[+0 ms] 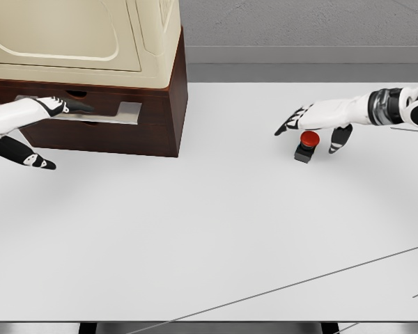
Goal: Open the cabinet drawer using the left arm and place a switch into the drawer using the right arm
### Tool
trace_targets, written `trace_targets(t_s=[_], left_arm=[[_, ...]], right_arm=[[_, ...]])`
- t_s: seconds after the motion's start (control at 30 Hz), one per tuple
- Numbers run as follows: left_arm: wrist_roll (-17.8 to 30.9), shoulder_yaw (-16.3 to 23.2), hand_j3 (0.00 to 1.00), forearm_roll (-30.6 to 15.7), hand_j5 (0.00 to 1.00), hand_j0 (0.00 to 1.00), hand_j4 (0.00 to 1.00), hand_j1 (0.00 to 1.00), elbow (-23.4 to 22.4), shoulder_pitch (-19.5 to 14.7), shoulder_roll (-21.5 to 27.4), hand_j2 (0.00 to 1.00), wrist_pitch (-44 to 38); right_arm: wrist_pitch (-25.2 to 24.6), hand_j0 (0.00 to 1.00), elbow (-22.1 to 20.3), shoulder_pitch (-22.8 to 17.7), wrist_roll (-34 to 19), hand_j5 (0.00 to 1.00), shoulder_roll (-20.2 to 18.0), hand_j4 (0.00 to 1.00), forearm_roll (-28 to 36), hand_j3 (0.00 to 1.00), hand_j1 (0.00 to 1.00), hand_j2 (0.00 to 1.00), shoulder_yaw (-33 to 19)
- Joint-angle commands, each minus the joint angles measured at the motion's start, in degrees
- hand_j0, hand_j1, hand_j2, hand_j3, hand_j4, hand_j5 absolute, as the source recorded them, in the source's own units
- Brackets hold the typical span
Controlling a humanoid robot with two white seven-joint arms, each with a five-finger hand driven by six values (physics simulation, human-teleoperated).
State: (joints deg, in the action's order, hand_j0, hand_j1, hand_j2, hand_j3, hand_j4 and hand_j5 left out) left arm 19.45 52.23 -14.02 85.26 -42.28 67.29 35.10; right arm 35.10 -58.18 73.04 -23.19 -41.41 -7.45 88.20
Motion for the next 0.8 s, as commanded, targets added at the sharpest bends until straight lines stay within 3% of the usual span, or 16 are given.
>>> trace_targets(t_s=[0.0,0.57,0.7,0.73,0.77], left_arm=[[-0.02,0.16,1.0,-0.39,1.0,1.0,1.0,1.0,-1.24,0.0,-0.4,1.0,-0.1],[-0.02,0.16,1.0,0.14,1.0,1.0,1.0,1.0,-5.9,0.0,-3.48,1.0,-0.1],[-0.02,0.16,1.0,0.14,1.0,1.0,1.0,1.0,-5.9,0.18,-3.57,1.0,-0.1],[-0.02,0.16,1.0,0.05,1.0,1.0,1.0,1.0,-5.81,0.26,-3.3,1.0,-0.1],[-0.02,0.16,1.0,-0.13,1.0,1.0,1.0,1.0,-5.64,0.35,-3.04,1.0,-0.1]], right_arm=[[-0.1,1.0,0.08,0.0,-0.1,1.0,0.1,1.0,0.25,1.0,1.0,1.0,-0.05],[-0.1,0.99,0.17,-0.26,-0.71,0.99,0.8,0.99,-0.72,0.99,0.99,0.99,-0.13],[-0.1,0.84,0.17,-0.35,-2.73,0.84,0.89,0.84,-0.72,0.84,0.84,0.84,-0.22],[-0.1,0.6,-0.27,-0.26,-4.14,0.6,0.98,0.6,-0.81,0.6,0.6,0.6,-0.13],[-0.1,0.6,-0.27,-0.35,-4.49,0.6,1.06,0.6,-0.81,0.6,0.6,0.6,-0.22]])
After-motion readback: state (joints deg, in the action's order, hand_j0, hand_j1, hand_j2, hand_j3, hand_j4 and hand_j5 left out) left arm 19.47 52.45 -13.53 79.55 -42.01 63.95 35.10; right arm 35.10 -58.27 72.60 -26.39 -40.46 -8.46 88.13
